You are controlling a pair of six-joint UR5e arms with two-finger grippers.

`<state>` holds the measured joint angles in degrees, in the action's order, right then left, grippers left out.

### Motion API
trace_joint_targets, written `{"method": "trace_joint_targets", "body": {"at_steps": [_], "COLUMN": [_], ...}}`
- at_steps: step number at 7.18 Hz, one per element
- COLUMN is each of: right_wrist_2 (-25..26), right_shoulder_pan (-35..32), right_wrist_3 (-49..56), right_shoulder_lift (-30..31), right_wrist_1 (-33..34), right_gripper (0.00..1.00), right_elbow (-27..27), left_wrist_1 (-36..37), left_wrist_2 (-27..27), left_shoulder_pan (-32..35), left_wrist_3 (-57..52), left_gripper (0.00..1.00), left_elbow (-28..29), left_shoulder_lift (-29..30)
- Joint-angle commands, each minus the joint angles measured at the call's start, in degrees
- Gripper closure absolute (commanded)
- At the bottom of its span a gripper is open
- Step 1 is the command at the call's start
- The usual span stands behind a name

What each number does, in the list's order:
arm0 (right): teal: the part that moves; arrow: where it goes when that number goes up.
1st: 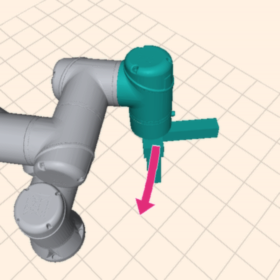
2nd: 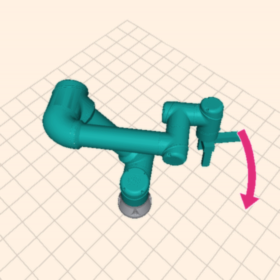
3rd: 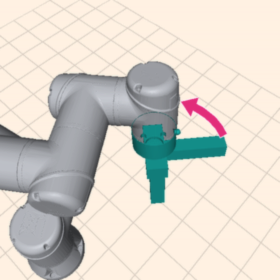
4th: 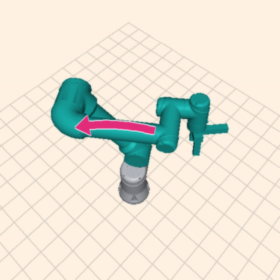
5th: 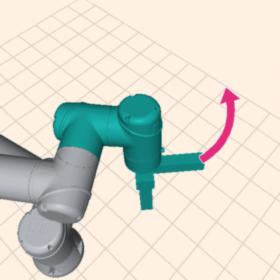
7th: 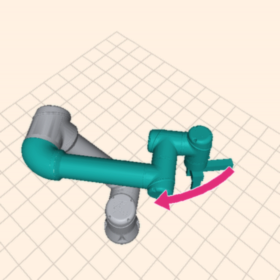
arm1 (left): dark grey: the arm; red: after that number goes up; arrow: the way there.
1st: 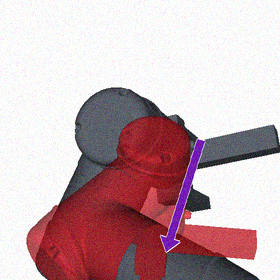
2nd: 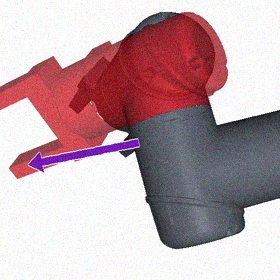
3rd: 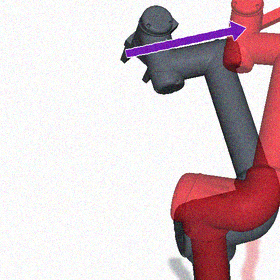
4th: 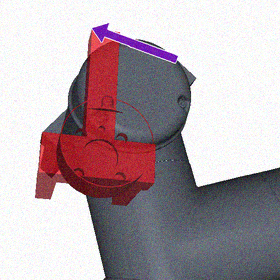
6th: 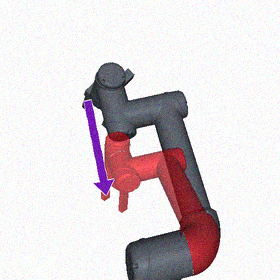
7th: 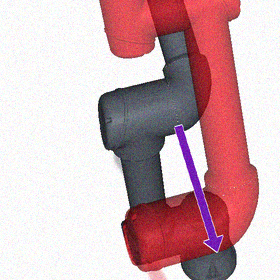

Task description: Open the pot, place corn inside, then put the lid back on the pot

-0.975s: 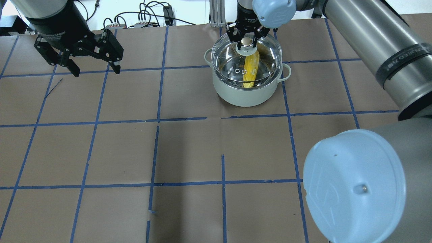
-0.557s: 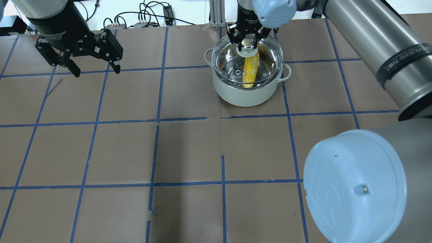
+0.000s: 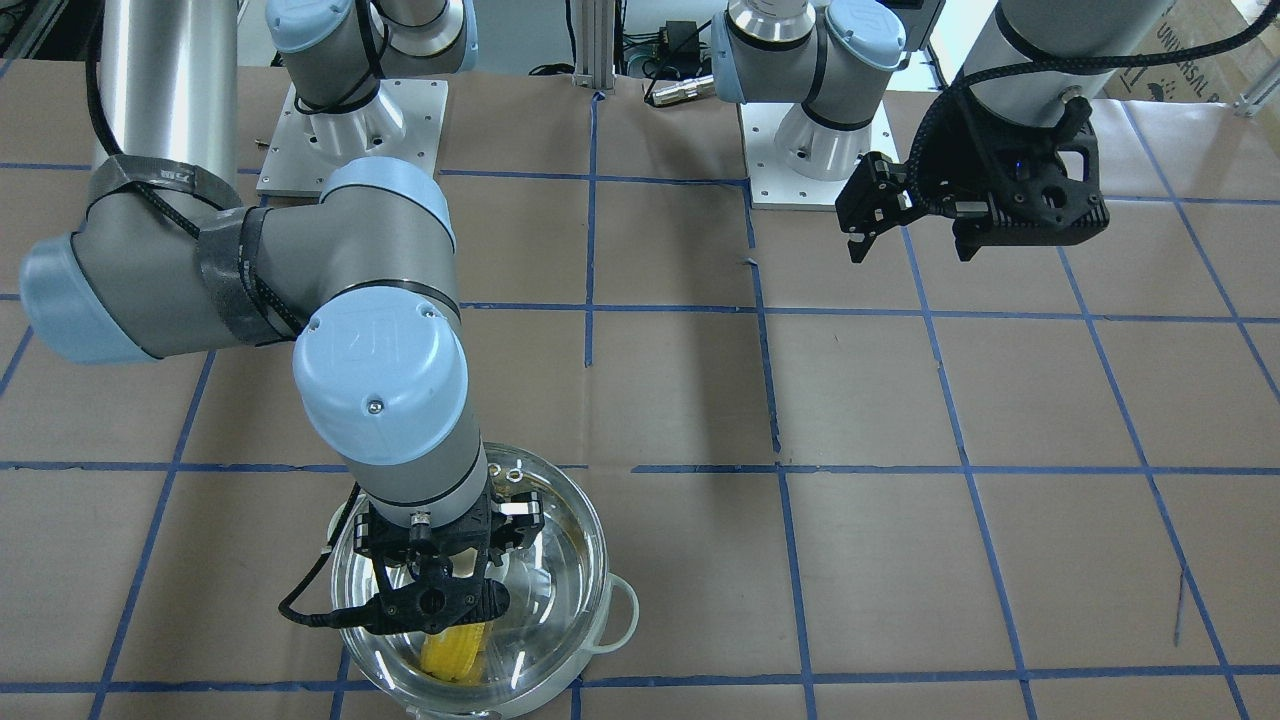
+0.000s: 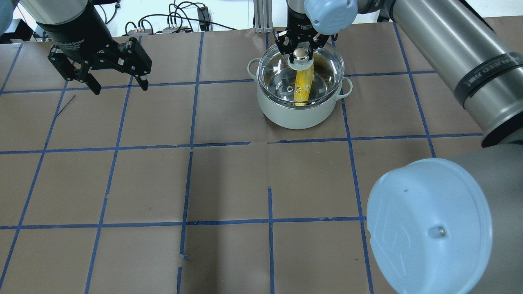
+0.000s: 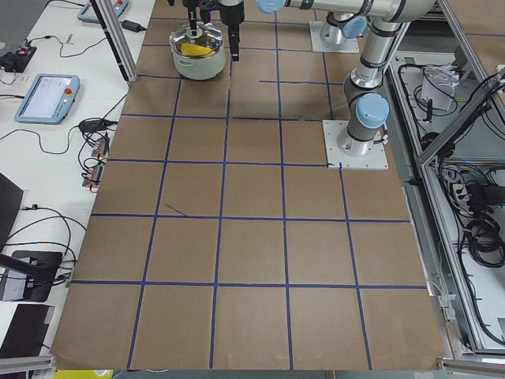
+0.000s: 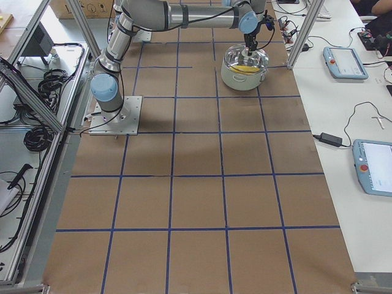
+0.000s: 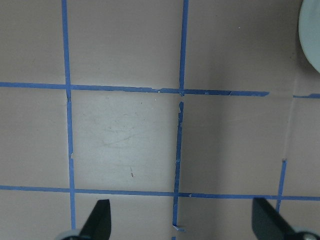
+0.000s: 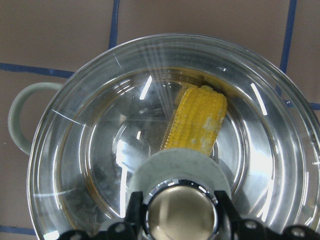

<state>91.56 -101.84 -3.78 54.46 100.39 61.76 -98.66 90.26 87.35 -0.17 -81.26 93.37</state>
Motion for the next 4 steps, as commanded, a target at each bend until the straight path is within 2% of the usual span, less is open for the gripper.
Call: {"method": "trace_joint_targets", "body": {"at_steps": [1, 2, 3, 4], "right_wrist_2": [0.02, 0.02, 0.02, 0.02], "right_shoulder_pan": [-0.11, -0.20, -0.20, -0.20], "right_wrist_3": [0.00, 0.00, -0.09, -0.09], "right_shoulder_lift": [0.12, 0.12, 0.12, 0.12], "right_wrist_1": [-0.11, -0.11, -0.11, -0.11], "right_gripper": [0.91, 0.90, 0.76, 0.51], "right_elbow": [0.03, 0.03, 0.03, -0.06], "left_wrist_1": [0.31, 0.40, 0.40, 0.40], "left_wrist_2": [0.01, -0.08, 0.01, 0.01], "left_shoulder_pan": [0.01, 0.01, 0.01, 0.01], "left_wrist_3": [0.00, 0.00, 0.00, 0.00], "left_gripper": [0.00, 0.00, 0.00, 0.00], "left_elbow": [0.14, 0.14, 0.14, 0.14], "left_shoulder_lift": [0.06, 0.05, 0.05, -0.12]}}
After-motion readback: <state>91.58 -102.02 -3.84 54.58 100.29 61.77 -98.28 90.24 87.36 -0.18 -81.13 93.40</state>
